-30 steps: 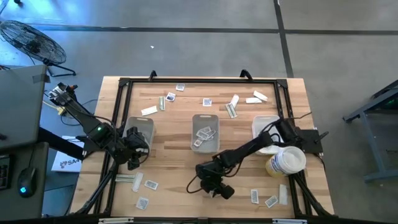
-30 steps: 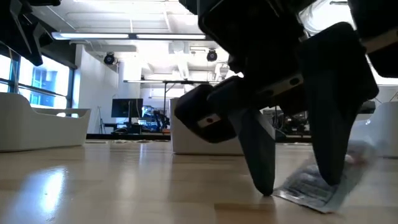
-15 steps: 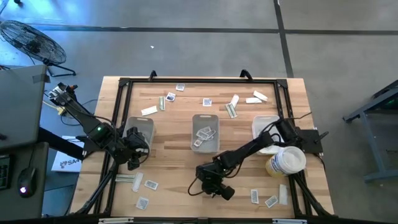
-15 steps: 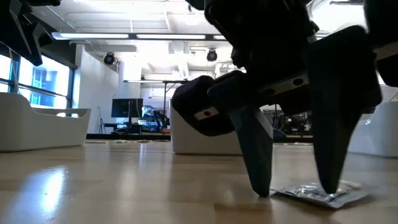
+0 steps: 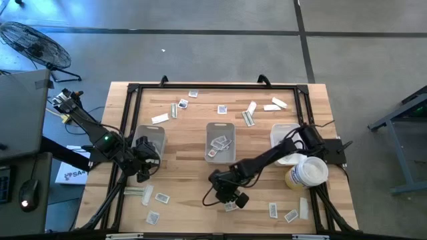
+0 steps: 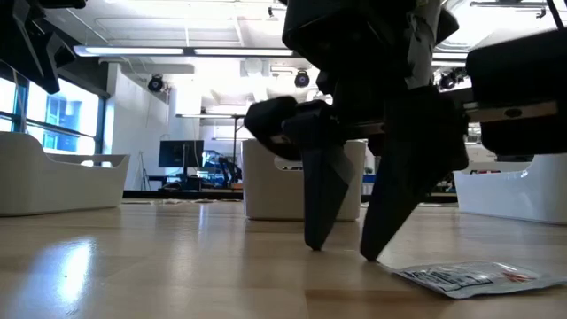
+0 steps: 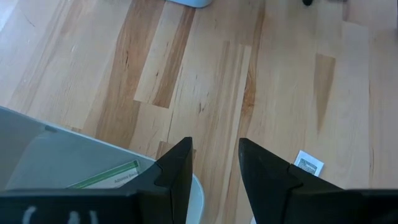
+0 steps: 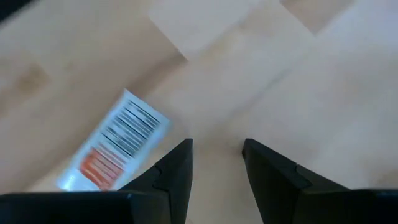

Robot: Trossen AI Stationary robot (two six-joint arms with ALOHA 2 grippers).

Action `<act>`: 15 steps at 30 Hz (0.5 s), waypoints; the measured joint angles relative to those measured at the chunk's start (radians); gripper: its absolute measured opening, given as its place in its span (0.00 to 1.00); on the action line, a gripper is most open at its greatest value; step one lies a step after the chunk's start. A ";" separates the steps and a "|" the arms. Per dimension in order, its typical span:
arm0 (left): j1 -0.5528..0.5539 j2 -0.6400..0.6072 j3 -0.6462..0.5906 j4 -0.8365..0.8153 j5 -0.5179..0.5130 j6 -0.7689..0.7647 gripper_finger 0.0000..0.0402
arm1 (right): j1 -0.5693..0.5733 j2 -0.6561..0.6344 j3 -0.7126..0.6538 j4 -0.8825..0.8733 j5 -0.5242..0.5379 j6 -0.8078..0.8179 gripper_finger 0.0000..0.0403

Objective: Pick & Place First Aid Supplies
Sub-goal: Put the ointment pack into the right gray bin

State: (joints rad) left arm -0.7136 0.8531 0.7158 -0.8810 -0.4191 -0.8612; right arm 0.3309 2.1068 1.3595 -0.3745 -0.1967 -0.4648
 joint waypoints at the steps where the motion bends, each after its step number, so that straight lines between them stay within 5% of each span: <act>1: 0.000 0.000 0.000 0.001 0.000 0.000 0.32 | 0.003 -0.007 -0.001 -0.004 0.028 -0.007 0.35; 6: 0.000 0.000 0.000 0.000 0.002 0.000 0.32 | 0.001 -0.045 -0.004 -0.028 0.085 -0.011 0.35; 15: 0.000 0.000 0.000 0.000 0.002 0.000 0.32 | 0.087 -0.039 -0.003 0.026 0.032 0.014 0.35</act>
State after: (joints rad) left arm -0.7136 0.8528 0.7158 -0.8809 -0.4171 -0.8614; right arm 0.4178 2.0674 1.3563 -0.3485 -0.1643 -0.4510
